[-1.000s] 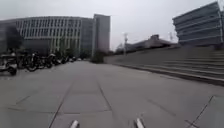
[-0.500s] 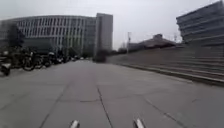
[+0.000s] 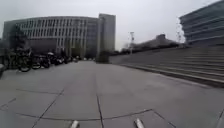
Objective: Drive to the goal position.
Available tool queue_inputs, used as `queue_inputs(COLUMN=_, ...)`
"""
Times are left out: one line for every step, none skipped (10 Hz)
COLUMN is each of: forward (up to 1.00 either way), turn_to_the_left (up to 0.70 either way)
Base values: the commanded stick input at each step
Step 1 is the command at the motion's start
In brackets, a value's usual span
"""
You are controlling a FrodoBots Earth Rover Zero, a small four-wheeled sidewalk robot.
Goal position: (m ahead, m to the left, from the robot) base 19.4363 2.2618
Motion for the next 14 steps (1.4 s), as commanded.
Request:
queue_inputs(forward=1.00, turn_to_the_left=0.02)
queue_inputs(forward=1.00, turn_to_the_left=0.02)
queue_inputs(forward=1.00, turn_to_the_left=0.02)
queue_inputs(forward=1.00, turn_to_the_left=0.02)
queue_inputs(forward=1.00, turn_to_the_left=0.02)
queue_inputs(forward=1.00, turn_to_the_left=0.02)
queue_inputs(forward=1.00, turn_to_the_left=0.02)
queue_inputs(forward=1.00, turn_to_the_left=0.02)
queue_inputs(forward=1.00, turn_to_the_left=0.02)
queue_inputs(forward=1.00, turn_to_the_left=0.02)
queue_inputs(forward=1.00, turn_to_the_left=0.02)
queue_inputs(forward=1.00, turn_to_the_left=0.02)
queue_inputs(forward=1.00, turn_to_the_left=0.02)
queue_inputs(forward=1.00, turn_to_the_left=0.02)
